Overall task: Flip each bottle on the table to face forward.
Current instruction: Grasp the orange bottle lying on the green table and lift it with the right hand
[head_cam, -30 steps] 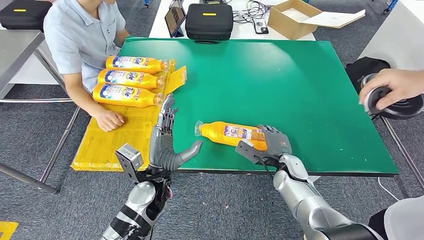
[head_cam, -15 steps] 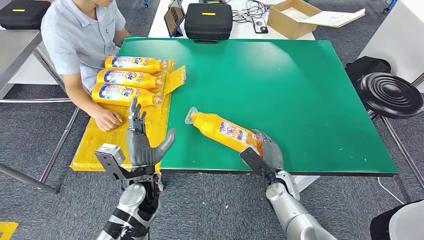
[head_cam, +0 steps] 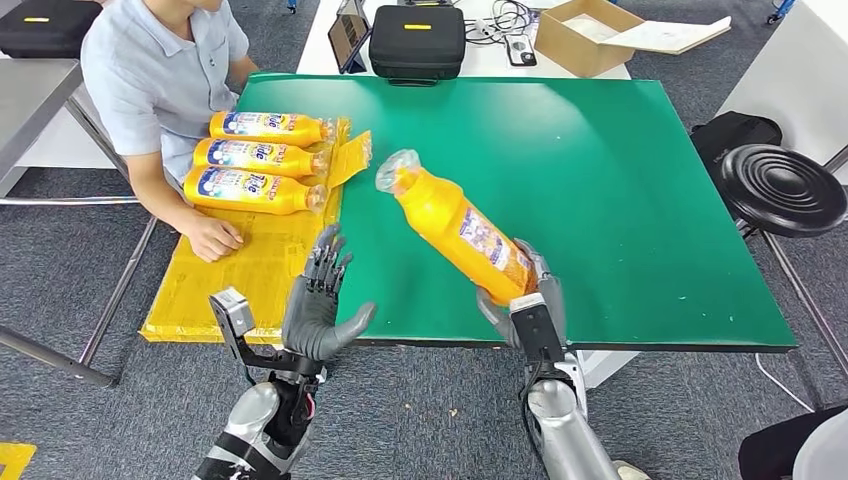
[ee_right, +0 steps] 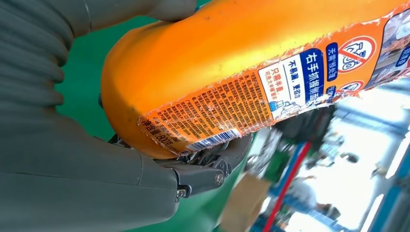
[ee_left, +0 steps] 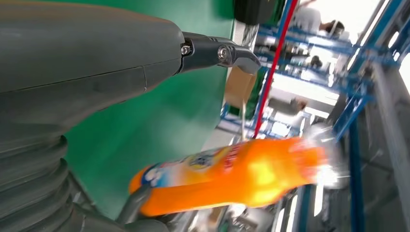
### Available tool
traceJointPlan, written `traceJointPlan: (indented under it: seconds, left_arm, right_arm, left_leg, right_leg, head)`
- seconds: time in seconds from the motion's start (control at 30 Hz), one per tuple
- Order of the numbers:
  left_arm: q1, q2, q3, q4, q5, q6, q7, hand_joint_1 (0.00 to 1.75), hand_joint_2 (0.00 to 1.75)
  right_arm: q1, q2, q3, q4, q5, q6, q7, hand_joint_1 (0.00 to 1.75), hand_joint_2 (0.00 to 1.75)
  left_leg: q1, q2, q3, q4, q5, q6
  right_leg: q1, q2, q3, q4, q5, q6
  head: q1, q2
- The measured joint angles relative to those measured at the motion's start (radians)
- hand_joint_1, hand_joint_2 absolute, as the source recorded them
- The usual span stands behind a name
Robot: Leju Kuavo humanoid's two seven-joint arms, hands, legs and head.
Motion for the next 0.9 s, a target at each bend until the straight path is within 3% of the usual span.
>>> traceJointPlan:
  seconds: [0.37,0.9]
  left_arm:
    - [0.0,0.019,-0.036,0.019,-0.082,-0.044,-0.004,0.0,1.75]
    - [-0.03,0.014,-0.044,0.045,-0.064,-0.053,-0.031,0.0,1.75]
  right_arm:
    - [0.015,0.013,0.149,-0.057,0.058,0.114,0.0,1.71,1.75]
    - [-0.036,0.043,0.373,0.021,0.056,0.148,0.001,1.68,1.75]
  left_leg:
    - [0.0,0.0,0.0,0.0,0.0,0.0]
    - [0.0,0.0,0.0,0.0,0.0,0.0]
  right_leg:
    - [0.0,0.0,0.0,0.0,0.0,0.0]
    - [0.0,0.0,-0.001,0.0,0.0,0.0]
  head:
    - [0.0,0.0]
    - [0.0,0.0]
